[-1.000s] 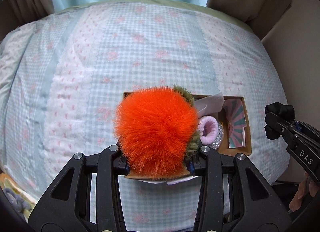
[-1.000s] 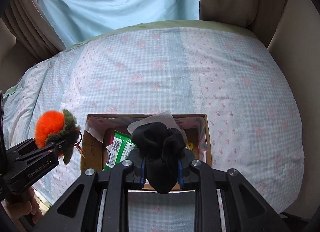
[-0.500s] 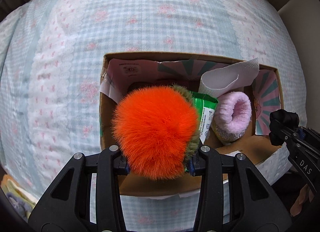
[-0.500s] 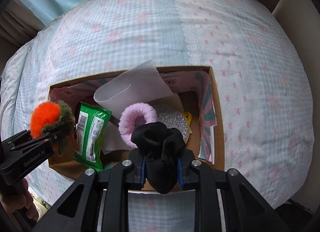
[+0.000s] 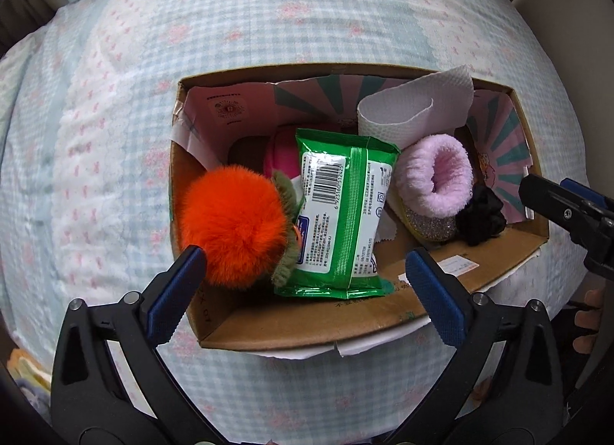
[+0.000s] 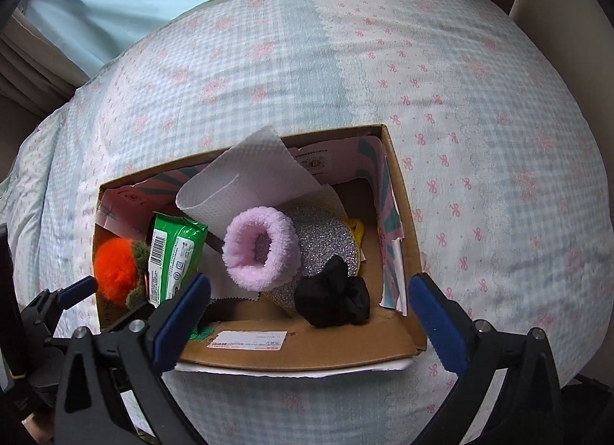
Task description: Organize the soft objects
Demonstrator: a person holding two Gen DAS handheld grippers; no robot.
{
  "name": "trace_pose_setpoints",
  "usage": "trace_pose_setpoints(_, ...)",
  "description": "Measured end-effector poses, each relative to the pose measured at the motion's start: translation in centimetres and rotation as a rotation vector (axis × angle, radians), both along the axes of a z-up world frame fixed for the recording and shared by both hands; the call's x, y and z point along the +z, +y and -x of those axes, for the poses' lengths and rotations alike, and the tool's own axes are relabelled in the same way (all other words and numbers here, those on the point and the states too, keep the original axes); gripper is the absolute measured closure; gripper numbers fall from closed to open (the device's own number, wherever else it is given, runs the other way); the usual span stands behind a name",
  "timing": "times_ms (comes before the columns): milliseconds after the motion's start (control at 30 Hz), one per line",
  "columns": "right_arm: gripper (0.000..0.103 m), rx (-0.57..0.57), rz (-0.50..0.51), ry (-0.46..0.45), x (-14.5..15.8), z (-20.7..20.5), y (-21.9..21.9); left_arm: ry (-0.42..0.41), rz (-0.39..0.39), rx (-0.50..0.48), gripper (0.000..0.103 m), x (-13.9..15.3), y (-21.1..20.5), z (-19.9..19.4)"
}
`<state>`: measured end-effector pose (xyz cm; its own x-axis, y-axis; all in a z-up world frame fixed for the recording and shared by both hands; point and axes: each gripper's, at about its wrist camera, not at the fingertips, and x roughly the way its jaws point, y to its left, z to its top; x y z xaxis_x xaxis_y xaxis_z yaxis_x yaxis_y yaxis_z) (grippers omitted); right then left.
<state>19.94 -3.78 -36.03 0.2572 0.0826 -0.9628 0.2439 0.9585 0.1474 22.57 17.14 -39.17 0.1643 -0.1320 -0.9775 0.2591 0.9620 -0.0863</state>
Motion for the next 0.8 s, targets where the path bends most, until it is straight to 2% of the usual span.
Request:
trace_pose_setpoints(300, 0.0, 0.008, -0.017, -0.024, 1.7, 1.5, -0.8, -0.019, -0.011, 0.022, 0.0, 1.7, -1.0, 1.9)
trace_pose_setpoints(467, 0.0, 0.056, -0.015, -0.067, 5.6, 2.6, -1.7, -0.067, -0.005, 0.073, 0.0, 4.8, -1.8, 3.0)
trace_pose_setpoints(633, 0.0, 0.081, 0.025, -0.174, 13.4, 4.5, -3.9, -0.17, -0.006, 0.113, 0.0, 11.6, -3.5, 4.6)
trace_pose_setpoints(800, 0.0, 0.115, 0.127, -0.364, 23.4, 6.9, -5.6, -0.386, 0.035, 0.137, 0.0, 22.3, -5.2, 7.1)
